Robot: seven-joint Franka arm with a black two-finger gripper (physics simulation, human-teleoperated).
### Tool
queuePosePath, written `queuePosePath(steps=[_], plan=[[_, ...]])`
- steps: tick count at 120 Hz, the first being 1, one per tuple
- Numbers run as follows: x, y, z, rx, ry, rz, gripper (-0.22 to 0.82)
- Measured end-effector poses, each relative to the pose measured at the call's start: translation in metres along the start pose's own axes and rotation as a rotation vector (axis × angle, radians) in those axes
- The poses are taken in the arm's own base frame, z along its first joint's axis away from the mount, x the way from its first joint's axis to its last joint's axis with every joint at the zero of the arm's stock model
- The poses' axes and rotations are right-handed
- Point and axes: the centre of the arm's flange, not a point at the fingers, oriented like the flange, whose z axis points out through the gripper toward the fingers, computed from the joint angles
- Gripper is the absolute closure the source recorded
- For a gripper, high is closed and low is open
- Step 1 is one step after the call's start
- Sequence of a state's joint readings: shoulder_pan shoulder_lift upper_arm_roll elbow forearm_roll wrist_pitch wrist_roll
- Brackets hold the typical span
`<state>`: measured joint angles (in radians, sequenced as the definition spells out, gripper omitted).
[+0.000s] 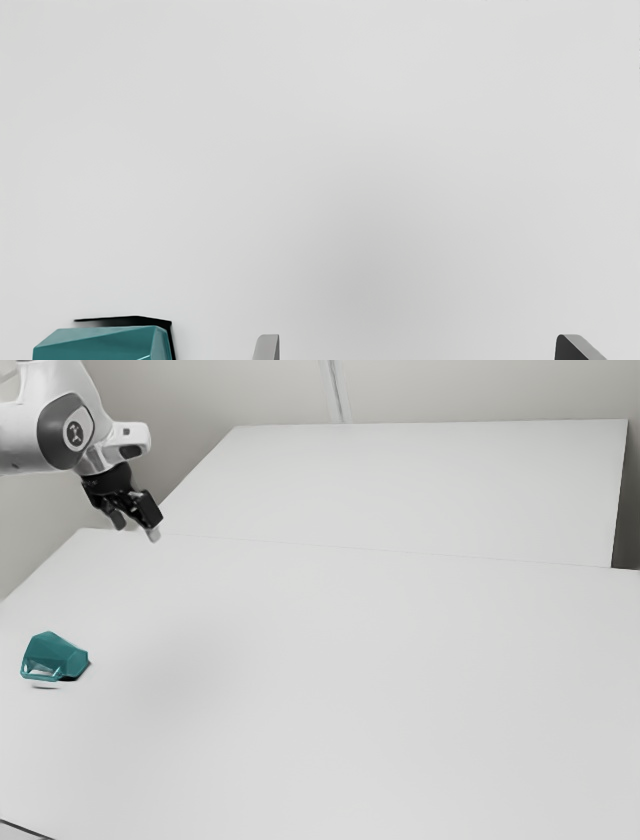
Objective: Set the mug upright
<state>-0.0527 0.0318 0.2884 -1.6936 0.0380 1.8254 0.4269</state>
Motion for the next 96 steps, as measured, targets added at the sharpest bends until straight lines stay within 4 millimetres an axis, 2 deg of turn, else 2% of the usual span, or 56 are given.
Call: queuePosePath(steps=[13,27,49,60,66,71,81,86,90,96], plan=[[-0.003,-0.006,-0.001,-0.002,0.004,-0.009,0.0],[-0.015,-0.02,-0.005,-0.012,0.018,-0.029,0.0],[-0.035,-0.052,0.001,-0.052,0.03,-0.063,0.0],[-0.044,-0.073,0.013,-0.082,0.027,-0.085,0.0],[-0.054,-0.093,0.025,-0.104,0.022,-0.115,0.0],[-0.071,-0.12,0.033,-0.118,0.019,-0.161,0.0],[-0.132,-0.191,0.052,-0.135,0.009,-0.299,0.0],[-0.159,-0.219,0.061,-0.143,0.002,-0.352,0.0],[-0.17,-0.233,0.069,-0.147,-0.003,-0.369,0.0],[-0.171,-0.242,0.08,-0.155,-0.013,-0.362,0.0]])
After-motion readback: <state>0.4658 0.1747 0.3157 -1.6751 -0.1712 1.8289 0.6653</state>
